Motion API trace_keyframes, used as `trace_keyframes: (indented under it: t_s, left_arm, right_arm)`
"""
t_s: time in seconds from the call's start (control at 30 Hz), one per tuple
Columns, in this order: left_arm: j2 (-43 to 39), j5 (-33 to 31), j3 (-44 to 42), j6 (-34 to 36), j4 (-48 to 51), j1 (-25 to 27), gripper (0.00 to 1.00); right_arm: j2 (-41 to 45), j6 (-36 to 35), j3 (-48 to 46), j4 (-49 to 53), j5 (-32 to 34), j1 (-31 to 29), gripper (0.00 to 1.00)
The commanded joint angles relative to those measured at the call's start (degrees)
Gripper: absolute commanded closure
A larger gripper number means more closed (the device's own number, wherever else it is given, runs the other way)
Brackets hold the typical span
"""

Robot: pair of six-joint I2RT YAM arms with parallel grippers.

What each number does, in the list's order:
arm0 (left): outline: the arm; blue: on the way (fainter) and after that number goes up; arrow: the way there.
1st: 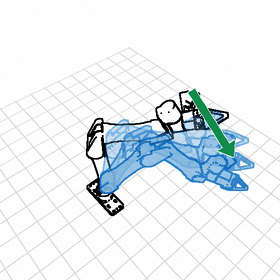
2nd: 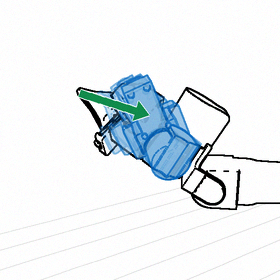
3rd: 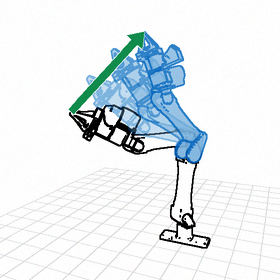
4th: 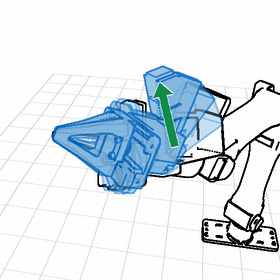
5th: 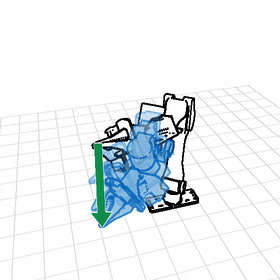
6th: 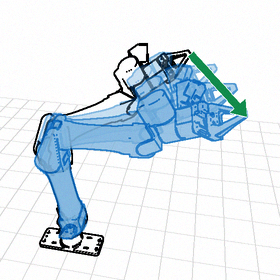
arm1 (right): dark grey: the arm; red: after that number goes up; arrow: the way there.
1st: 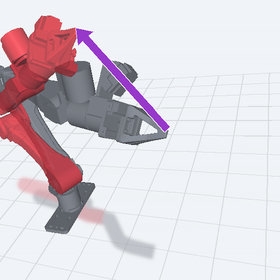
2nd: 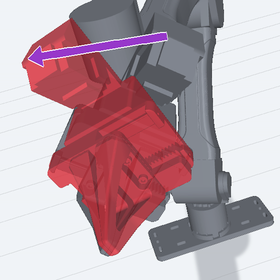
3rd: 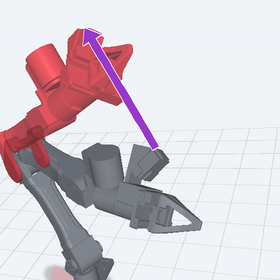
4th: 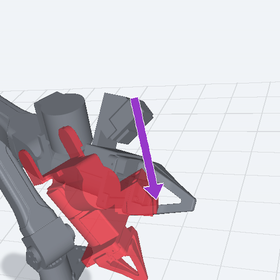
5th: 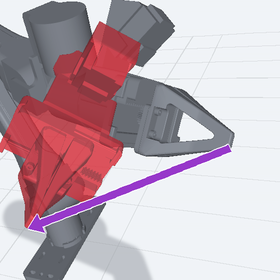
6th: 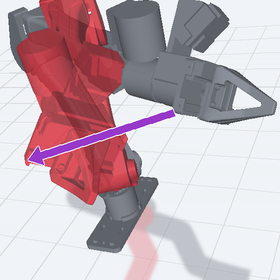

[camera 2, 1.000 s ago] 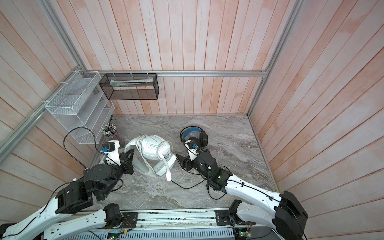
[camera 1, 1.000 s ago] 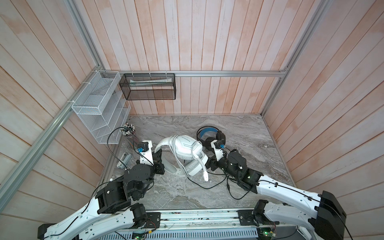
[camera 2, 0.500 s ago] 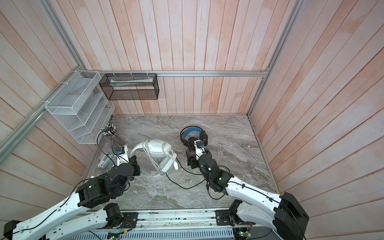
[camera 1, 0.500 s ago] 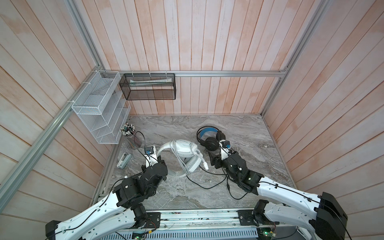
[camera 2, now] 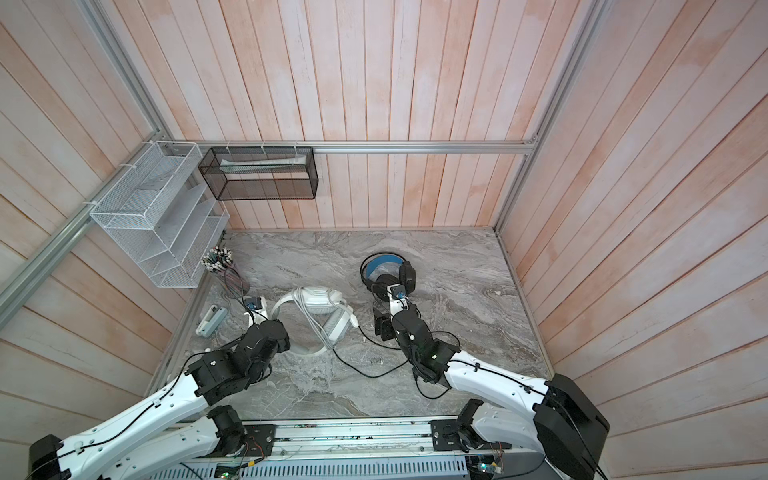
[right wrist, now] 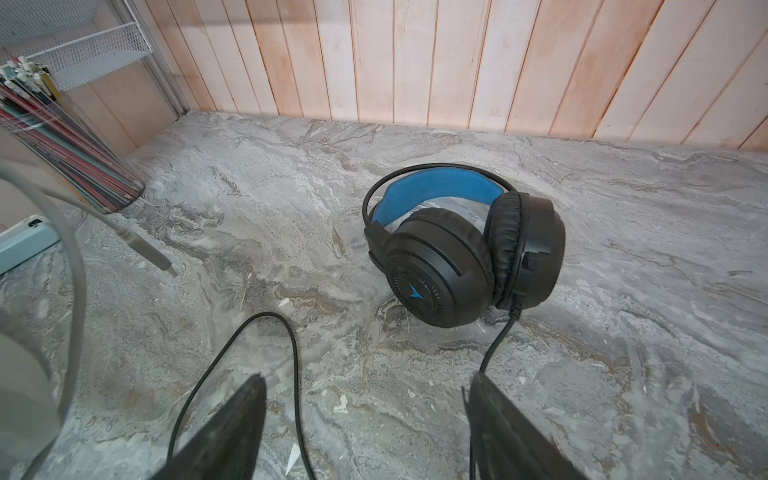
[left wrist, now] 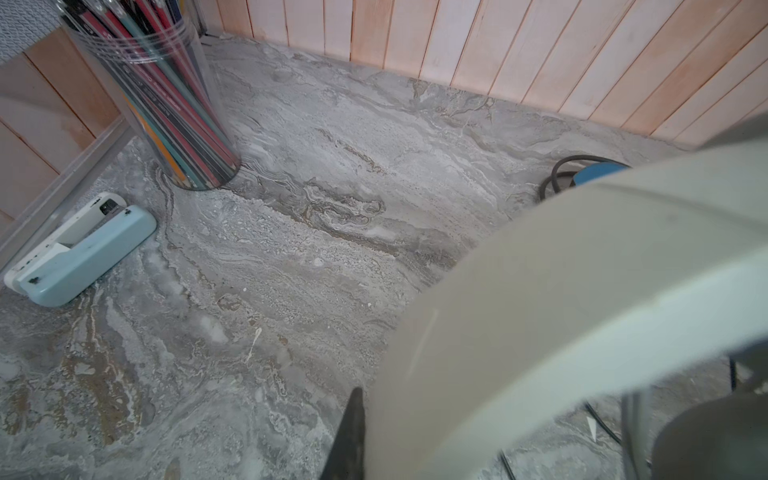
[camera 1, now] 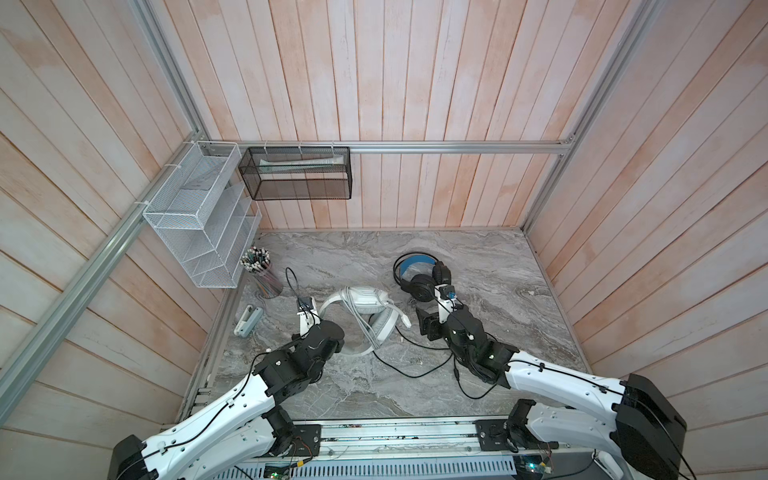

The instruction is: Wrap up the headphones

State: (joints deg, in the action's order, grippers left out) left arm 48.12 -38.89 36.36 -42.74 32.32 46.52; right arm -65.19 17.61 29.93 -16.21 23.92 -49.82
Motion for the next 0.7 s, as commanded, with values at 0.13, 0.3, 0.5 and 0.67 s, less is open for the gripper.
trace_keyframes:
  t_s: [0.13,0.3,0.5,0.67]
  left_arm:
    - [2.8,5.3,-0.9,-5.6,-7.6,-3.0,1.0]
    - [5.4,7.6,-1.7,-6.2,-9.4,-4.3,1.0]
    - [7.9,11.1,-1.7,-7.0,-10.7,-6.1,1.0]
    - [9.8,13.1,-1.4,-9.0,-10.8,-6.1,1.0]
  right_arm:
    - [-2.4,0.7,-0.5,-2.4,-0.8,0.3,0.23]
    - [-2.3,0.7,-0.6,-3.3,-1.4,0.3,0.23]
    - [-2.7,-0.8,-0.3,-3.8,-2.5,0.3,0.23]
    - [-3.8,-0.2,-1.0,-4.8,-2.7,0.3,0.23]
